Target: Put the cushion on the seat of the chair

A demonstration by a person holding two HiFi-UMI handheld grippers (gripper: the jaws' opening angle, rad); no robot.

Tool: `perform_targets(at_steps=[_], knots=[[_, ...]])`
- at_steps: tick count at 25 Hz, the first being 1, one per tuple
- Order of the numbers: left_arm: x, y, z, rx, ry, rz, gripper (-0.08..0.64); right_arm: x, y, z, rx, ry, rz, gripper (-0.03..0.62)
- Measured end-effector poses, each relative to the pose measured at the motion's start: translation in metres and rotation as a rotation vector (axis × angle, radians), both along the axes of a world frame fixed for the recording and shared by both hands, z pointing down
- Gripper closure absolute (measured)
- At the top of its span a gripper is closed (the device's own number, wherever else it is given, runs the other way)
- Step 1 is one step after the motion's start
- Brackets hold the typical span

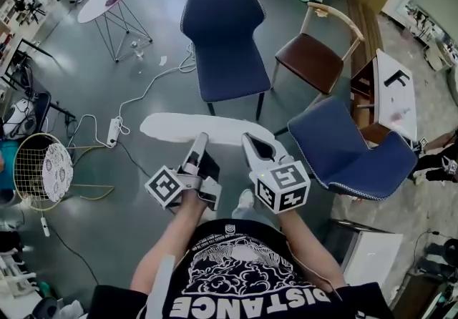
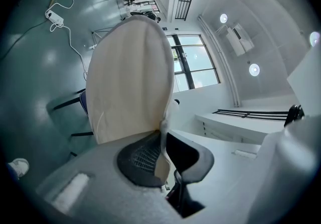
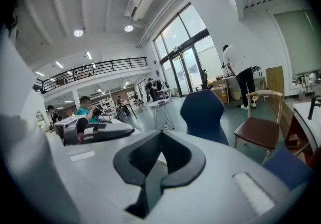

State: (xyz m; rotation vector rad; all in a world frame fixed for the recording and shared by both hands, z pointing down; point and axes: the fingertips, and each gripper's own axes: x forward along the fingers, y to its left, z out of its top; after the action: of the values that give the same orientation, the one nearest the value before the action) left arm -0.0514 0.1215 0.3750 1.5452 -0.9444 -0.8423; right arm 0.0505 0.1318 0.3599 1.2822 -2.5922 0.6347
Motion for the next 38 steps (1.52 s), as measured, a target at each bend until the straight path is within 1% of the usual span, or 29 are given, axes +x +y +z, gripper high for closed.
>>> perform_targets(at_steps=[3, 6, 13, 17, 25, 30, 33, 38], knots=[[0.016, -0.013, 0.001, 0.0, -0.019, 0.017, 0.521, 0.012, -0.014, -0.001, 0.009, -0.006, 0.007, 0.595], [0.027, -0.024, 0.001, 0.004, -0.015, 0.029, 0.522, 0.024, -0.024, -0.001, 0.008, -0.003, 0.02, 0.595], [0.032, -0.045, 0.007, -0.006, 0.022, 0.043, 0.52, 0.027, -0.039, 0.009, -0.001, 0.02, 0.047, 0.595], [0.031, -0.071, 0.017, -0.024, 0.038, 0.048, 0.52, 0.025, -0.062, 0.015, -0.012, 0.036, 0.056, 0.595], [0.012, -0.141, 0.042, -0.069, 0.091, 0.076, 0.52, 0.009, -0.127, 0.036, -0.063, 0.069, 0.102, 0.595], [-0.005, -0.188, 0.057, -0.101, 0.132, 0.087, 0.52, -0.013, -0.171, 0.041, -0.076, 0.113, 0.108, 0.595], [-0.013, -0.213, 0.057, -0.095, 0.142, 0.108, 0.52, -0.025, -0.193, 0.039, -0.08, 0.132, 0.116, 0.595], [-0.015, -0.245, 0.061, -0.099, 0.157, 0.136, 0.52, -0.041, -0.226, 0.034, -0.077, 0.155, 0.121, 0.595]])
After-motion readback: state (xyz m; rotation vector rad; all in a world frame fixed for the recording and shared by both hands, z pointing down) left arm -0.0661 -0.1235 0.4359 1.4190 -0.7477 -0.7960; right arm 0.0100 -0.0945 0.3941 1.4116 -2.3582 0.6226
